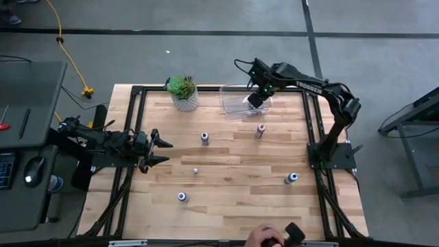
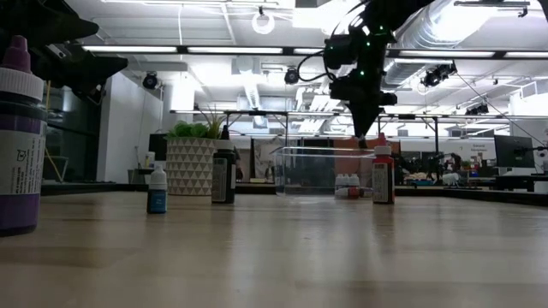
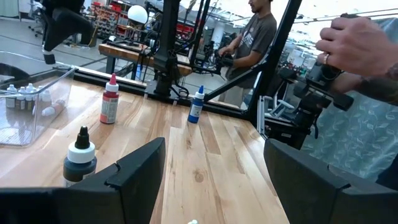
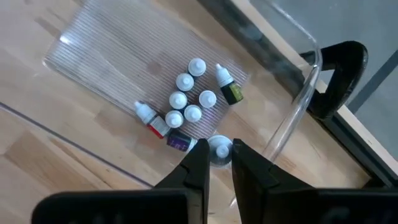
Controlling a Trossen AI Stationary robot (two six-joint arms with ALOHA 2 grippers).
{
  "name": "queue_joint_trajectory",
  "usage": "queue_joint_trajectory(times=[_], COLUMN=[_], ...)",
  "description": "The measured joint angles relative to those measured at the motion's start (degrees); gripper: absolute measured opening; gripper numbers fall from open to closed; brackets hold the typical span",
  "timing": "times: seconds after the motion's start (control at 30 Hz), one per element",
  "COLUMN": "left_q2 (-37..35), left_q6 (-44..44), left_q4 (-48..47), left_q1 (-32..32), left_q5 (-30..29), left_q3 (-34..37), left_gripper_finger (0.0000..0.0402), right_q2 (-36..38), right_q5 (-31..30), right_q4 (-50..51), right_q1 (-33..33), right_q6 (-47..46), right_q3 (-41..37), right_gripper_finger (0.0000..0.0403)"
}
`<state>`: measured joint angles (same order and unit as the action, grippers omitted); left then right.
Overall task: Pick & Place food coloring
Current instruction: Put the small black food coloring bottle into the bin
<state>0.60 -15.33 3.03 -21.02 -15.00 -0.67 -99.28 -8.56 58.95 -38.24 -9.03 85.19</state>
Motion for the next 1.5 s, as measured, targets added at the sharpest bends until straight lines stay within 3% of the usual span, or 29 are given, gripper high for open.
queue_joint_trajectory(times=[0.23,0.53,1.03,1.5], left_q2=[0.02,0.0,0.01,0.02], left_q6=[0.0,0.0,0.0,0.0], left_q4=[0.0,0.0,0.0,0.0], left_q1=[0.0,0.0,0.01,0.0], left_q5=[0.0,0.0,-0.01,0.0], left_q3=[0.0,0.0,0.0,0.0], left_gripper_finger=[0.0271,0.0271,0.0271,0.0271], right_q2=[-1.96,-1.95,-1.88,-1.88], right_q5=[0.43,3.69,2.65,0.17], right_q4=[-0.08,-6.6,-16.41,-19.29], right_q1=[-0.74,-1.55,-1.9,-2.25], right_q6=[0.48,-0.92,-3.92,-6.51], right_q3=[-0.02,-6.45,-14.51,-14.95], right_gripper_finger=[0.0046,0.0042,0.005,0.0055])
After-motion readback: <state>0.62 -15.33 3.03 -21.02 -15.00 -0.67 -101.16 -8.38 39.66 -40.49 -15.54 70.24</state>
